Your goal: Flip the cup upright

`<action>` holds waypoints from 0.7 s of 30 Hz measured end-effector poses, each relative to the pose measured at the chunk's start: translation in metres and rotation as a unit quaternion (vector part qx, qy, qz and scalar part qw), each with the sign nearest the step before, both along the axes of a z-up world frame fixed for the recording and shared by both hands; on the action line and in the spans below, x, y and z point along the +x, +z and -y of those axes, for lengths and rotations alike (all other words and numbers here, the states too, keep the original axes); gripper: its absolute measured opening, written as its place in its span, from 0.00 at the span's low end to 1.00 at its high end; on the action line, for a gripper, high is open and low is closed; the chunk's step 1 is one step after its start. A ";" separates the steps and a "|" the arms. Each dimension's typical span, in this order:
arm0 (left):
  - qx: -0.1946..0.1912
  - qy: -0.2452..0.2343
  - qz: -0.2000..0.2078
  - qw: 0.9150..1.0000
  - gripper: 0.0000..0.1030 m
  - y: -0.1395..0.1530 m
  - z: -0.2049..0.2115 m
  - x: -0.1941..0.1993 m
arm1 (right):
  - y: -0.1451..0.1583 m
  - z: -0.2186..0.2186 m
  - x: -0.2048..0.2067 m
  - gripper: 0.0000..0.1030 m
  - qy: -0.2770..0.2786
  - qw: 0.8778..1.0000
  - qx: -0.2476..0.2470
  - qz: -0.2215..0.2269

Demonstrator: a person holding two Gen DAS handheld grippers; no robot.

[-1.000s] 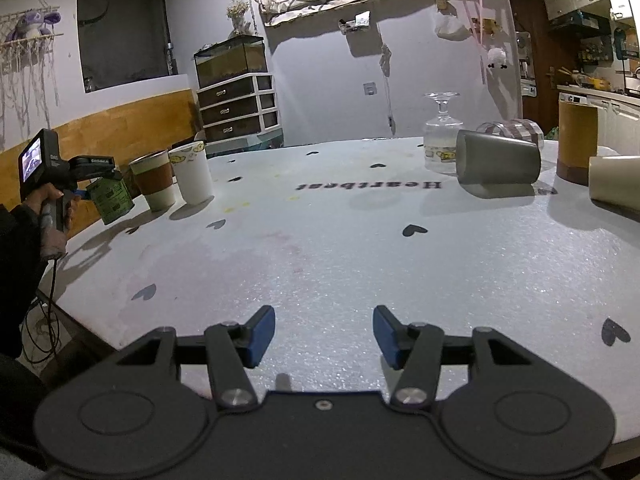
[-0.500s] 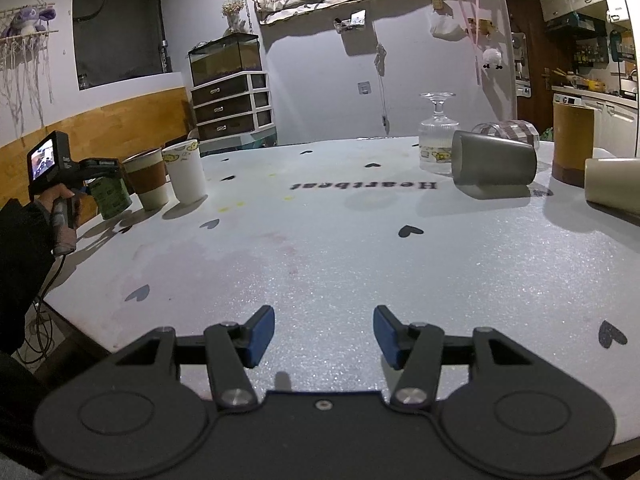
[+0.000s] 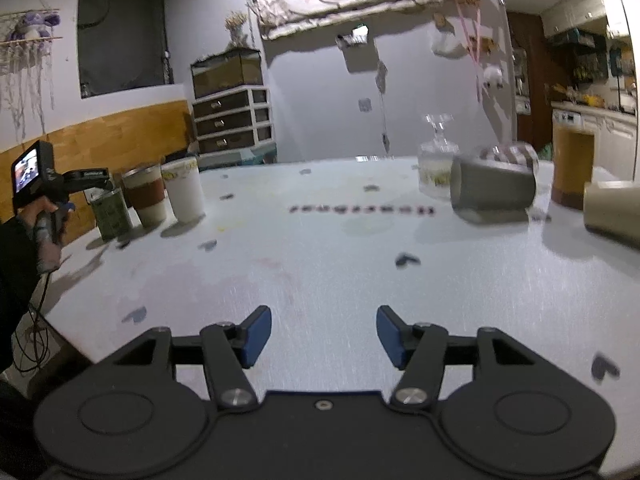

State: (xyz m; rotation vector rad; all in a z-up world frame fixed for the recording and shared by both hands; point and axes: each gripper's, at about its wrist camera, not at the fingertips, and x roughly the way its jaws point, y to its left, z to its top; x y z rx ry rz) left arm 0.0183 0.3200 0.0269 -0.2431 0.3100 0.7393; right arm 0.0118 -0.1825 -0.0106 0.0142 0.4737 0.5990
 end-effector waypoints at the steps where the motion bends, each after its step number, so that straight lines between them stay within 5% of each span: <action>1: 0.008 -0.003 -0.002 1.000 0.98 0.005 0.010 -0.007 | 0.003 -0.002 0.002 0.60 0.004 1.000 0.004 0.006; 11: 0.048 -0.044 -0.010 0.998 1.00 0.025 0.092 -0.055 | 0.036 -0.027 0.023 0.68 0.026 0.998 0.030 0.044; 21: 0.062 -0.104 -0.022 0.992 1.00 0.010 0.158 -0.078 | 0.045 -0.050 0.039 0.83 0.023 0.998 0.018 0.056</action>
